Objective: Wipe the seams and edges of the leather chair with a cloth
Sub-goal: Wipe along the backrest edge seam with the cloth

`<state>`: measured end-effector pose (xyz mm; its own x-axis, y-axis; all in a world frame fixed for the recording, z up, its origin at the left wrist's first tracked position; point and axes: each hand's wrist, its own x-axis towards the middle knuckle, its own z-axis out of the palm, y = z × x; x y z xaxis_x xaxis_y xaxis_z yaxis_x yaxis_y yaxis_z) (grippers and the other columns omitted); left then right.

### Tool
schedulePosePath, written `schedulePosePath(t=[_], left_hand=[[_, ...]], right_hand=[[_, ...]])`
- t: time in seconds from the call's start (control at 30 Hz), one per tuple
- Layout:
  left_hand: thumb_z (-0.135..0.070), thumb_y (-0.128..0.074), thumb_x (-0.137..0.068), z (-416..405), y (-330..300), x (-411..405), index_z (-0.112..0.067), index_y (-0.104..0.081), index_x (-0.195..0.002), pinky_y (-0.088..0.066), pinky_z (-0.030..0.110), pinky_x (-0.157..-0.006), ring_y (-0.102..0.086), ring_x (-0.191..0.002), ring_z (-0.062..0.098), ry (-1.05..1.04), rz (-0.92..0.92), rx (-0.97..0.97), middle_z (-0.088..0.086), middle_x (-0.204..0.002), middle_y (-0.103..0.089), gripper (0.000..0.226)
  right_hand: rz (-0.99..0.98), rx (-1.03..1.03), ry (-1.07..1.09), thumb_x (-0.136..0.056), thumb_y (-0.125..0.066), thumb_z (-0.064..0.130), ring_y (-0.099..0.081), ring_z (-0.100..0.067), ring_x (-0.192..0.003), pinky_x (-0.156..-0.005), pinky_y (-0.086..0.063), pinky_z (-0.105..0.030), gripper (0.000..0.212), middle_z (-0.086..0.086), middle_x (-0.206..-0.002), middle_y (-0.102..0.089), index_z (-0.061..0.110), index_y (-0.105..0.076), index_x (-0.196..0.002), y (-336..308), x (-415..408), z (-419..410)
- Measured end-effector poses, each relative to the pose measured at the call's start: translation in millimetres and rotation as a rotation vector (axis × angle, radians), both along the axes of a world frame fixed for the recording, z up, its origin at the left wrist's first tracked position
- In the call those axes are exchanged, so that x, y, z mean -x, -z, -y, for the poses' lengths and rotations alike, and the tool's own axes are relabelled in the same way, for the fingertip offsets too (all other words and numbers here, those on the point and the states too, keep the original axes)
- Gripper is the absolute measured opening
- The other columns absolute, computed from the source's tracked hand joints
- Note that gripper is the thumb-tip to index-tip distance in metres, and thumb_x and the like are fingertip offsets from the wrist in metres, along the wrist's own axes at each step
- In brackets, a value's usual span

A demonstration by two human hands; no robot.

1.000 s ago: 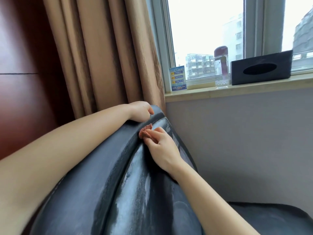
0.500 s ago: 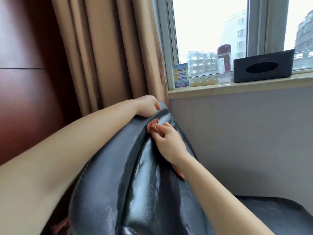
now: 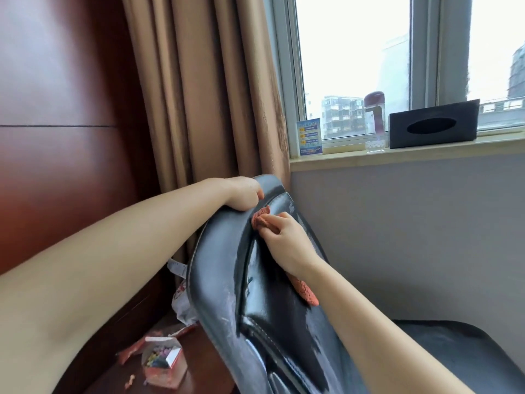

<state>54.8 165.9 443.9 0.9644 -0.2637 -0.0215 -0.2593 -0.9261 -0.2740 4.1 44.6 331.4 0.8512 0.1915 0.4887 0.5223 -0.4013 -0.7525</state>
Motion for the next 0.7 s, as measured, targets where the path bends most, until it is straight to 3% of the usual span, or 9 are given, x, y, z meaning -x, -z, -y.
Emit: schedulePosePath(t=[0.13, 0.2, 0.3, 0.4, 0.57, 0.7], left_hand=[[0.0, -0.035, -0.085, 9, 4, 25, -0.008, -0.059, -0.083, -0.045, 0.039, -0.089, -0.054, -0.095, 0.025, -0.021, 0.067, 0.104, 0.006, -0.094, -0.063, 0.026], [0.0, -0.036, -0.086, 10, 3, 37, -0.006, -0.067, -0.104, -0.045, 0.034, -0.096, -0.056, -0.108, 0.024, -0.05, 0.122, 0.216, 0.005, -0.112, -0.066, 0.036], [-0.001, -0.038, -0.086, 13, 3, 51, -0.012, -0.068, -0.105, -0.044, 0.028, -0.095, -0.055, -0.107, 0.02, -0.082, 0.162, 0.316, 0.006, -0.109, -0.063, 0.038], [-0.003, -0.04, -0.087, 18, 0, 62, -0.012, -0.065, -0.118, -0.044, 0.03, -0.1, -0.054, -0.117, 0.02, -0.086, 0.181, 0.376, 0.004, -0.125, -0.061, 0.041], [-0.004, -0.043, -0.089, 16, 1, 83, -0.014, -0.06, -0.126, -0.035, 0.021, -0.099, -0.048, -0.124, 0.016, -0.078, 0.074, 0.241, 0.001, -0.135, -0.055, 0.042], [-0.007, -0.041, -0.09, 17, 8, 110, -0.019, -0.065, -0.117, -0.039, 0.023, -0.093, -0.053, -0.114, 0.017, -0.019, 0.048, 0.099, -0.002, -0.126, -0.061, 0.039]], right_hand=[[0.022, 0.0, -0.049, -0.093, -0.048, 0.032, -0.052, -0.011, -0.08, -0.081, -0.045, -0.035, 0.02, 0.008, -0.081, -0.044, 0.026, -0.061, -0.08, 6, 46, 8], [0.016, -0.029, -0.096, -0.093, -0.048, 0.03, -0.052, -0.008, -0.079, -0.08, -0.044, -0.034, 0.019, 0.008, -0.082, -0.046, 0.026, -0.062, -0.08, 10, 73, 13], [0.054, -0.013, -0.13, -0.093, -0.049, 0.03, -0.052, -0.007, -0.078, -0.077, -0.046, -0.033, 0.016, 0.008, -0.087, -0.049, 0.023, -0.064, -0.092, 21, 109, 21], [0.103, 0.028, -0.142, -0.093, -0.05, 0.03, -0.052, -0.009, -0.078, -0.077, -0.048, -0.037, 0.016, 0.008, -0.088, -0.048, 0.022, -0.063, -0.094, 26, 128, 28], [0.176, 0.044, -0.137, -0.093, -0.051, 0.032, -0.05, -0.01, -0.074, -0.073, -0.047, -0.037, 0.017, 0.008, -0.086, -0.046, 0.022, -0.065, -0.094, 29, 143, 31], [0.232, 0.038, -0.116, -0.092, -0.052, 0.033, -0.049, -0.008, -0.072, -0.07, -0.047, -0.035, 0.012, 0.011, -0.084, -0.044, 0.027, -0.063, -0.094, 37, 150, 30]])
